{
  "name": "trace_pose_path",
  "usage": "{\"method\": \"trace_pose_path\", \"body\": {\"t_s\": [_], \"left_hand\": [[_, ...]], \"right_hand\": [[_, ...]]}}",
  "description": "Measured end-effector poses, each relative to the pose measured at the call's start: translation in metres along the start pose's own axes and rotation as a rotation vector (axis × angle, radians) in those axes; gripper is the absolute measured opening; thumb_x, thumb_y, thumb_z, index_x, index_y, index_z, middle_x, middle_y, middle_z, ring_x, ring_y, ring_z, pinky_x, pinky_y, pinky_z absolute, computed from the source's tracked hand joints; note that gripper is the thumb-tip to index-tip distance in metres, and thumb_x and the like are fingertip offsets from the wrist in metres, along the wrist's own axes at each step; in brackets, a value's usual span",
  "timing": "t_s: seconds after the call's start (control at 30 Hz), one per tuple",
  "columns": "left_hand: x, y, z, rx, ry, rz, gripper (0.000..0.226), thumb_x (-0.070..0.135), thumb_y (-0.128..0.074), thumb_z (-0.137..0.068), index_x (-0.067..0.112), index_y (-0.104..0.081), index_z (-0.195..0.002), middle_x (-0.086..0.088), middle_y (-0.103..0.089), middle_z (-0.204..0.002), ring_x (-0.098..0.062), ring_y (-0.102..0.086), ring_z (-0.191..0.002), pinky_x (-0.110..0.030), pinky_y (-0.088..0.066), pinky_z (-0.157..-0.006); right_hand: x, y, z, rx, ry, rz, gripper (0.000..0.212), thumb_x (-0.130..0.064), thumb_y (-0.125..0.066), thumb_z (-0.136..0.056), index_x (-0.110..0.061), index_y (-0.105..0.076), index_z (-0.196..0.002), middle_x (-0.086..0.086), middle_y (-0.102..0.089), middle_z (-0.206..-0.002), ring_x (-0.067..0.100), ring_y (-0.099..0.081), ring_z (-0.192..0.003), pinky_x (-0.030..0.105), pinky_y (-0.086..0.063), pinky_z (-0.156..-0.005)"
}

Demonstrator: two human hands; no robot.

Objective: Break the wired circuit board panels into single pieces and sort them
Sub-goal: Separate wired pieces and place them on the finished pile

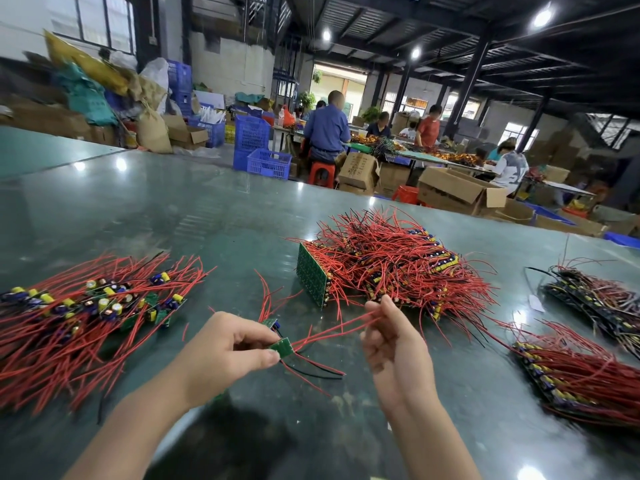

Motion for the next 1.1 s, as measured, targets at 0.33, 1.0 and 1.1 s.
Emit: {"method": "trace_pose_path", "body": {"t_s": [0.33,1.0,1.1], "left_hand": [[0.003,-0.011,-0.001,0.113,-0.048,-0.100,0.006,0.028,-0.072,-0.079,0.024,-0.071,-0.082,0.000,-0.067,-0.067,-0.016,-0.059,-0.061,-0.034,-0.048,-0.065],[0.012,0.000,0.006,0.197,-0.114,-0.292,0.041,0.063,-0.049,-0.070,0.022,-0.055,-0.071,0.008,-0.032,-0.043,-0.008,-0.026,-0.043,-0.017,-0.018,-0.046],[0.010,0.008,0.007,0.183,-0.110,-0.316,0.040,0.061,-0.049,-0.068,0.022,-0.056,-0.070,0.009,-0.034,-0.042,-0.007,-0.029,-0.042,-0.017,-0.020,-0.047]], "right_hand": [[0.031,-0.046,0.027,-0.380,0.187,0.489,0.017,-0.003,-0.066,-0.084,-0.018,-0.073,-0.087,-0.005,-0.071,-0.076,0.000,-0.061,-0.063,0.013,-0.048,-0.062],[0.020,-0.036,0.021,-0.287,0.184,0.194,0.024,-0.036,-0.064,-0.074,-0.024,-0.078,-0.089,-0.004,-0.072,-0.087,0.001,-0.058,-0.072,0.014,-0.044,-0.066],[0.008,-0.030,0.013,-0.274,0.214,0.219,0.022,-0.032,-0.060,-0.075,-0.022,-0.079,-0.080,-0.002,-0.070,-0.074,0.002,-0.057,-0.068,0.014,-0.043,-0.064]]}}
Point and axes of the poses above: each hand's wrist, its own z-axis away from the middle knuckle, its own y-axis out of the back of the hand, x = y × z, the point moved 7 cm from there along -z, towards the middle knuckle
